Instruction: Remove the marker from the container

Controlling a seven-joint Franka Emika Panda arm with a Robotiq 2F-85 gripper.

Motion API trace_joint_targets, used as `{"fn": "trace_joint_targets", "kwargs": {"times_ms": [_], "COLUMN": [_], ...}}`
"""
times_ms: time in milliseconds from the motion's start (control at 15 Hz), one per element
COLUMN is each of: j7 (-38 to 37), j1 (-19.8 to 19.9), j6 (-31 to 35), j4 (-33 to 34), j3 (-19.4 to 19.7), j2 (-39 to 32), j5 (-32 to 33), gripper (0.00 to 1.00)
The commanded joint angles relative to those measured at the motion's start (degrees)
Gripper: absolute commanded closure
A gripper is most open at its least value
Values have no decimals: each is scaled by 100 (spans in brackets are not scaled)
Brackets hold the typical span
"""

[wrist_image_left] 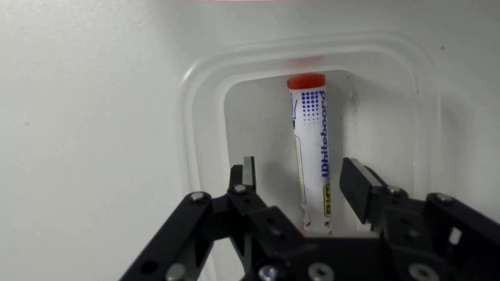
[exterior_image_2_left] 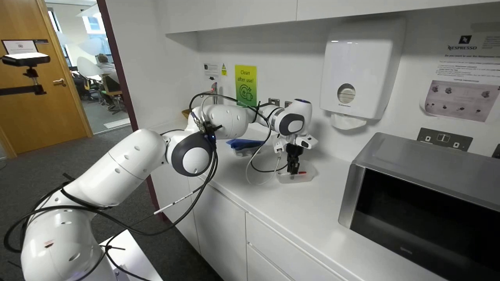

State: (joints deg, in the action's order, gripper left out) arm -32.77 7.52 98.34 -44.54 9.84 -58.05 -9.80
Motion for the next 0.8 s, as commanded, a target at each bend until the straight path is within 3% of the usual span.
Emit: {"fn": "trace_joint_targets", "kwargs": {"times_ms": [0, 267, 733], "j7": [46, 49, 72], "j1": [76, 88, 73], "j6": [-219, -226, -149], "j4": [321, 335, 277], "j3": [-35, -37, -41], "j2": [-103, -95, 82], "j5": [-33, -39, -54], "gripper": [67, 98, 95]}}
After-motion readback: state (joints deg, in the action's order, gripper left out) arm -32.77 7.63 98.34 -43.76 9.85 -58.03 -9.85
